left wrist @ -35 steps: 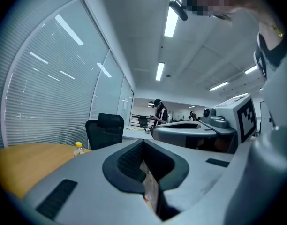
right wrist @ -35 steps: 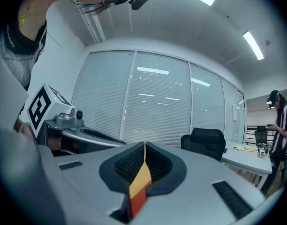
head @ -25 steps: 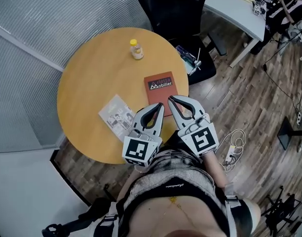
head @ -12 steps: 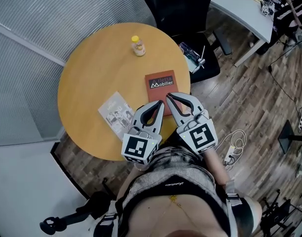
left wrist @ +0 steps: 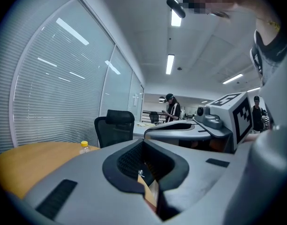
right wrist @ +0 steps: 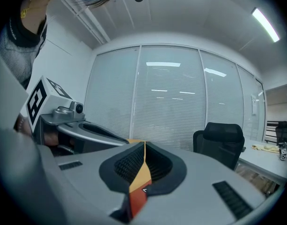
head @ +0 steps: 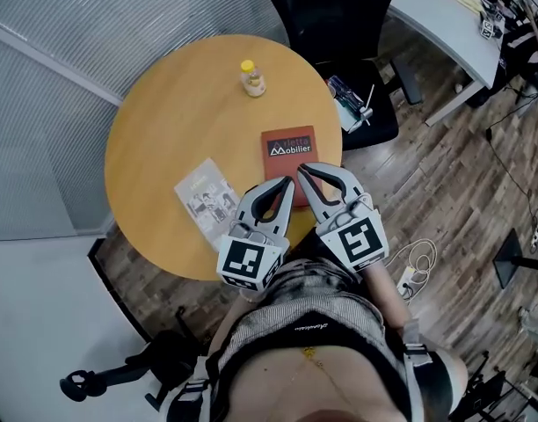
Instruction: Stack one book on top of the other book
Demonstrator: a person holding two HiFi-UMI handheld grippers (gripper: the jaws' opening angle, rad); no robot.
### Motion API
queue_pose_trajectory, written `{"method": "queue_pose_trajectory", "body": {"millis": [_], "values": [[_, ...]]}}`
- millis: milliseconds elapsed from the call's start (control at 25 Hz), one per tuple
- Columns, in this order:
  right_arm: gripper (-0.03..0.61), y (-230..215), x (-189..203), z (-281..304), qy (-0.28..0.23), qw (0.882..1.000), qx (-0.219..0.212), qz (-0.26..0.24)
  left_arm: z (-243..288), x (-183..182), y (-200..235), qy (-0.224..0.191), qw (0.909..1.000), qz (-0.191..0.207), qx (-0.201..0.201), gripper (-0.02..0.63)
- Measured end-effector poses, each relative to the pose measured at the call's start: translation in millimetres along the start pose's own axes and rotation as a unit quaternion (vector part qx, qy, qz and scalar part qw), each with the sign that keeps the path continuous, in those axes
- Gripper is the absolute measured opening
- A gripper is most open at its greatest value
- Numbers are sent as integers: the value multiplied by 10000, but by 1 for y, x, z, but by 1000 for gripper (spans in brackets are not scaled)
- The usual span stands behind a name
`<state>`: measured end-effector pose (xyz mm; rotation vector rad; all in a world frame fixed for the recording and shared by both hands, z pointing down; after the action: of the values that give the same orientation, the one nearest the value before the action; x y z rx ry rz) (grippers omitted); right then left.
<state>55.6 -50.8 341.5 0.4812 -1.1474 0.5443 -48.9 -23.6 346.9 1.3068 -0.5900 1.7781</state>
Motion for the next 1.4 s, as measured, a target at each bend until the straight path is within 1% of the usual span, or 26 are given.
{"method": "queue_pose_trajectory", "body": {"millis": [160, 320, 400, 560, 840, 1000, 1200, 1400], "values": [[23, -8, 9, 4, 185, 9998, -58, -69, 9, 2, 1, 59, 9999, -59, -138, 17], [23, -17, 19, 8, 261, 9995, -166, -111, 17, 11, 6, 97, 9990, -93, -426, 17], [23, -23, 27, 9, 259, 9993, -232, -100, 20, 18, 7, 65, 9983, -209, -533, 17], [23, -33, 45, 16, 259, 9992, -309, -10, 30, 36, 12, 39, 9968, -500, -615, 17], [23, -36, 78, 38, 483, 9980, -400, 52, 41, 64, 26, 239, 9947, -448, -891, 17], [21, -33, 102, 46, 751, 9965, -327, 155, 47, 86, 34, 351, 9935, -636, -882, 17], [23, -29, 127, 52, 1048, 9937, -182, 367, 55, 112, 43, 664, 9933, -615, -720, 17], [22, -25, 143, 58, 1275, 9904, -69, 532, 62, 128, 52, 895, 9921, -627, -621, 17]]}}
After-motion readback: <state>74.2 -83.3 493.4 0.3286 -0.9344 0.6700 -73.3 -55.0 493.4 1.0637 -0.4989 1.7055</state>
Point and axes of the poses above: the fingertips, and each gripper's own axes: z forward along the fingers, y to its left, x out of its underside, the point moved 7 cm from there along -z, backward along the fingers, and after that the axes turned 8 degrees about y, right-handed, at the moved point
